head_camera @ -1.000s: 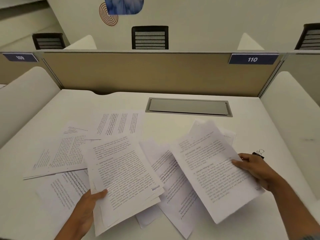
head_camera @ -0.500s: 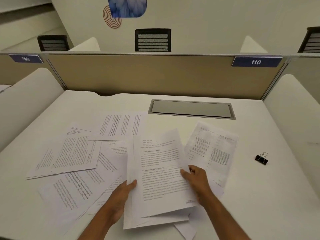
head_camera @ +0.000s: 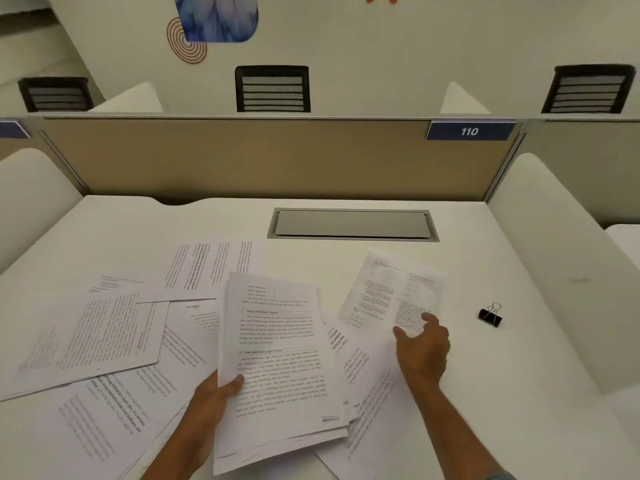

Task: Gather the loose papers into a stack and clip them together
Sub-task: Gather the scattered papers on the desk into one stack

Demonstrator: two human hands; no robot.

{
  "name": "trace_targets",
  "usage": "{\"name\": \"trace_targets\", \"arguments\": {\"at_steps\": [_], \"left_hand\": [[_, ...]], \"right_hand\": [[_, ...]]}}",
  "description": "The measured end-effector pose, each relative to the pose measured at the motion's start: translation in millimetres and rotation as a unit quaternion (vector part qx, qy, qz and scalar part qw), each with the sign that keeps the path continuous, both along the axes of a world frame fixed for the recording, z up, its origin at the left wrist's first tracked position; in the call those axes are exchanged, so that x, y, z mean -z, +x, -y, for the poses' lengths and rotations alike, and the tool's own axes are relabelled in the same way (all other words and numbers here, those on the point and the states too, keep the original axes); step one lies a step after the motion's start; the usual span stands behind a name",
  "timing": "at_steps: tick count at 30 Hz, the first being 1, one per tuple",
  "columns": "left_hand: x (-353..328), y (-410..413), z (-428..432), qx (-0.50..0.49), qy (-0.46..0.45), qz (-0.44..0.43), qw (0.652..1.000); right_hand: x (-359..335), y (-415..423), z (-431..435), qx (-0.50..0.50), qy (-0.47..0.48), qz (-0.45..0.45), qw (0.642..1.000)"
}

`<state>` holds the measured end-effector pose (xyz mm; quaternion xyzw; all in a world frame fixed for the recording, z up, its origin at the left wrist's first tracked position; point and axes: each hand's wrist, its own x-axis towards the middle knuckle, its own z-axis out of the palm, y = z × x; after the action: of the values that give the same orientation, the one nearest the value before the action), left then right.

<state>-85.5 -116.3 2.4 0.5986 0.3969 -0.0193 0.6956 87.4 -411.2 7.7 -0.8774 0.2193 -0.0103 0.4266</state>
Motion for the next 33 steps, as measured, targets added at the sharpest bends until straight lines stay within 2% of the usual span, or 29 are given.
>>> {"name": "trace_targets", "arguments": {"at_steps": [4, 9, 16, 21, 25, 33], "left_hand": [[-0.6, 5.0, -12.6, -0.036, 0.002, 0.029, 0.999], [-3.4, 14.8, -15.5, -0.053, 0.0, 0.044, 0.998], [-4.9, 19.0, -18.0, -0.058, -0.015, 0.045, 0.997], [-1.8, 14.1, -22.3, -0.06, -0.02, 0.04, 0.997], [1.7, 13.2, -20.4, -0.061, -0.026, 0.037, 0.997], [-1.1, 11.3, -26.7, -0.064, -0.029, 0.038, 0.997]], "right_hand": [[-1.0, 32.3, 20.5, 0.006, -0.063, -0.094, 0.994], [-0.2, 45.8, 12.3, -0.035, -0.102, -0.163, 0.981], [8.8, 49.9, 18.6, 0.0, -0.055, -0.115, 0.992], [7.0, 54.4, 27.3, 0.004, -0.034, -0.129, 0.991], [6.9, 54.6, 26.9, -0.012, -0.053, -0.138, 0.989], [14.3, 60.8, 45.8, 0.01, 0.013, -0.002, 1.0]]}}
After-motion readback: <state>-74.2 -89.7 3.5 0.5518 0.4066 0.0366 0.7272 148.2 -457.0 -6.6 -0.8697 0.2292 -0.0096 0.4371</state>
